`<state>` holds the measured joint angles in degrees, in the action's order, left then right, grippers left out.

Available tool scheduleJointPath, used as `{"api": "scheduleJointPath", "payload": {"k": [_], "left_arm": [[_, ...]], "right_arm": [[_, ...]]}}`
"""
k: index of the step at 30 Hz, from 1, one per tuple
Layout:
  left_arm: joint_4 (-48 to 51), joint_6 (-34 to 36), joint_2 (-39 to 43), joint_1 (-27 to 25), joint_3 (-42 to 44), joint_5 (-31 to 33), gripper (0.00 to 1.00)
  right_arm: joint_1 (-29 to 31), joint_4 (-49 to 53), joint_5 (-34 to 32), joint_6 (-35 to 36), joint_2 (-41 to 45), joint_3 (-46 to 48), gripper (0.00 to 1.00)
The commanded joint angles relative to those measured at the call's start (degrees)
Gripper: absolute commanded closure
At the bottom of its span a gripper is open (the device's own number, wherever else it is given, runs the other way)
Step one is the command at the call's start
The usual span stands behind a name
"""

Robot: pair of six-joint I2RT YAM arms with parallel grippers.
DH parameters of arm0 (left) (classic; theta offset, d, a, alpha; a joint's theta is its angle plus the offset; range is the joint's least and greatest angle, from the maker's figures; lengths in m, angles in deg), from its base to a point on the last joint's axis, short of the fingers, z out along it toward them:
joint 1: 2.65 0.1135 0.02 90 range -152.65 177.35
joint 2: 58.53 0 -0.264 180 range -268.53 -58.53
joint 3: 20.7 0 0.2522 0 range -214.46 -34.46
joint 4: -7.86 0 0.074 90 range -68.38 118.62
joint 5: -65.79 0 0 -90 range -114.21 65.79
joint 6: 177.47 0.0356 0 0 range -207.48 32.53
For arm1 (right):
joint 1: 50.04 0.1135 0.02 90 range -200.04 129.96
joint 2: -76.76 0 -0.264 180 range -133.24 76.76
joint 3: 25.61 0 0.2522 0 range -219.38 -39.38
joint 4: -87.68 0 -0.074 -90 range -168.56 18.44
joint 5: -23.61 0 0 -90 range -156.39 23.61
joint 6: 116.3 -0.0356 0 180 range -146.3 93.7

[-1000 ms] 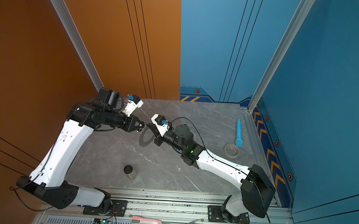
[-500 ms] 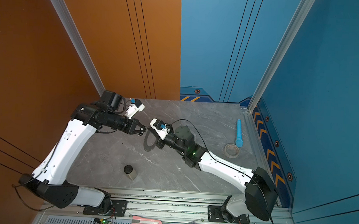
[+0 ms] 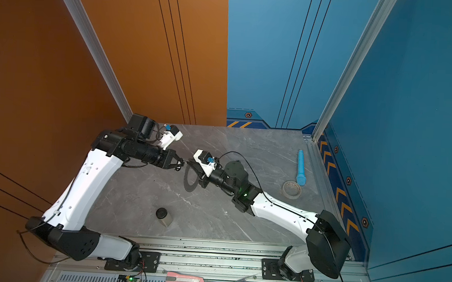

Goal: Remove the keys from the keyring

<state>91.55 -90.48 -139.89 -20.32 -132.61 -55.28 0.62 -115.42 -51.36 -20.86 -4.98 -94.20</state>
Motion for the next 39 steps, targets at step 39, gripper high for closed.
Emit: {"api": "scheduleJointPath", "payload": {"k": [39], "left_arm": [[11.28, -0.52, -0.98, -5.69, -6.79, 27.02, 1.00]], "right_arm": [[9.37, -0.24, -6.73, -2.25, -1.77, 5.68, 0.68]]}}
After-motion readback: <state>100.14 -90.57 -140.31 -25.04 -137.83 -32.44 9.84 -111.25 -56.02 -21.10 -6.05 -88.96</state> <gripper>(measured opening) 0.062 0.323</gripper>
